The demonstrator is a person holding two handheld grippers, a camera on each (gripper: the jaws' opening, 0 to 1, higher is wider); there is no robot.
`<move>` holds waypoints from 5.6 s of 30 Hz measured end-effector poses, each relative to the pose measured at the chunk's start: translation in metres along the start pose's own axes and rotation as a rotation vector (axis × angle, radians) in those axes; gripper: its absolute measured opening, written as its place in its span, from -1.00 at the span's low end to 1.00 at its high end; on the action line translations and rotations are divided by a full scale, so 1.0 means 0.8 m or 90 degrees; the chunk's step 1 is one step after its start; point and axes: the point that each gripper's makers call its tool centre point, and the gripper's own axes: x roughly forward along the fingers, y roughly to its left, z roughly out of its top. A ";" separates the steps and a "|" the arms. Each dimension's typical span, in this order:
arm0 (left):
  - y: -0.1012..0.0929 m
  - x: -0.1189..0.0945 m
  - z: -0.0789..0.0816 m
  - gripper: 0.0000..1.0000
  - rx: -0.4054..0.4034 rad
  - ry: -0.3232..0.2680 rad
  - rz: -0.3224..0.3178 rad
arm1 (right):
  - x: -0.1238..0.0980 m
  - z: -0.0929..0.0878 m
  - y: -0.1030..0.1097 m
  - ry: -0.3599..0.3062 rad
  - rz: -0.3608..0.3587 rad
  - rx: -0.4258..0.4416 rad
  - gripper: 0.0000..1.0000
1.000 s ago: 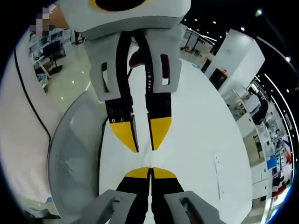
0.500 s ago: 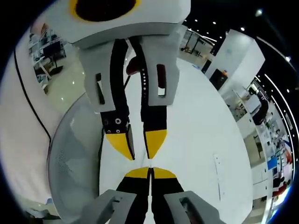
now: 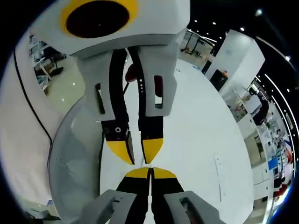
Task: Arrange the food packaging bags into a neat stack by flattening each bag and aligning their edges.
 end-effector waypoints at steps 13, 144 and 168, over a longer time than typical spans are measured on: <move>0.001 0.006 -0.005 -0.92 0.004 0.008 -0.004 | 0.001 0.003 -0.004 -0.006 -0.001 -0.003 -1.00; -0.023 0.009 -0.012 -1.00 0.040 0.025 0.010 | -0.008 -0.003 -0.020 -0.013 0.030 0.243 -0.85; -0.022 0.007 -0.003 -1.00 0.049 0.014 0.019 | 0.019 -0.019 -0.002 0.073 0.060 0.225 -0.98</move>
